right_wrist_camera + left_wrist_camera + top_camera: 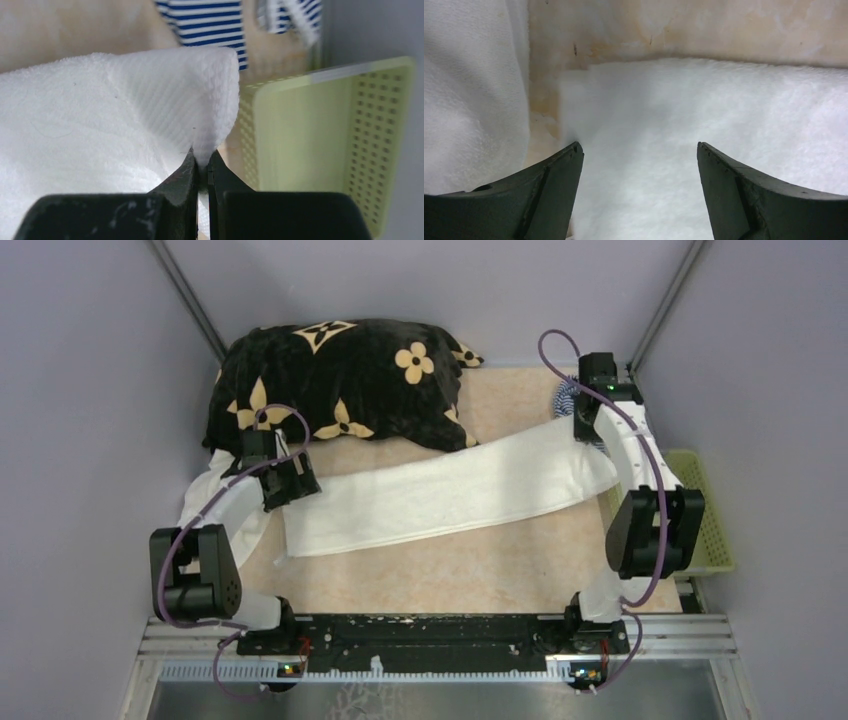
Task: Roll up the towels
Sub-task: Fold the towel at the center of the board.
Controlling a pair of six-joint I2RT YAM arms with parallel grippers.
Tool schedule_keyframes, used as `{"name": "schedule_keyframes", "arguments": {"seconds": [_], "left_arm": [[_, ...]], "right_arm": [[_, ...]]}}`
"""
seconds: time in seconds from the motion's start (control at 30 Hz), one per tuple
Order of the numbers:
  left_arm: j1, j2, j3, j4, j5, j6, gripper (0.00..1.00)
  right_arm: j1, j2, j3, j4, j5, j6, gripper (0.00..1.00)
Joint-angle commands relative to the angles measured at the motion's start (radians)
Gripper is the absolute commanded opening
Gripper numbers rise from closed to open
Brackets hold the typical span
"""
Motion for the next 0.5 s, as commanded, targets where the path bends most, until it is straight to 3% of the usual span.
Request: {"name": "schedule_keyframes", "arguments": {"seconds": [0.0, 0.23, 0.47], "left_arm": [[0.001, -0.059, 0.044, -0.064, 0.014, 0.003, 0.89], [-0.001, -0.082, 0.036, -0.095, 0.113, -0.015, 0.89], [-0.057, -0.052, 0.016, -0.034, 0.234, -0.088, 0.87]], "right_arm": [[-0.023, -0.074, 0.076, -0.030, 0.325, -0.001, 0.00], [-0.080, -0.042, 0.177, 0.001, 0.508, -0.038, 0.00], [0.025, -0.041, 0.223, 0.004, 0.322, -0.108, 0.00]]}}
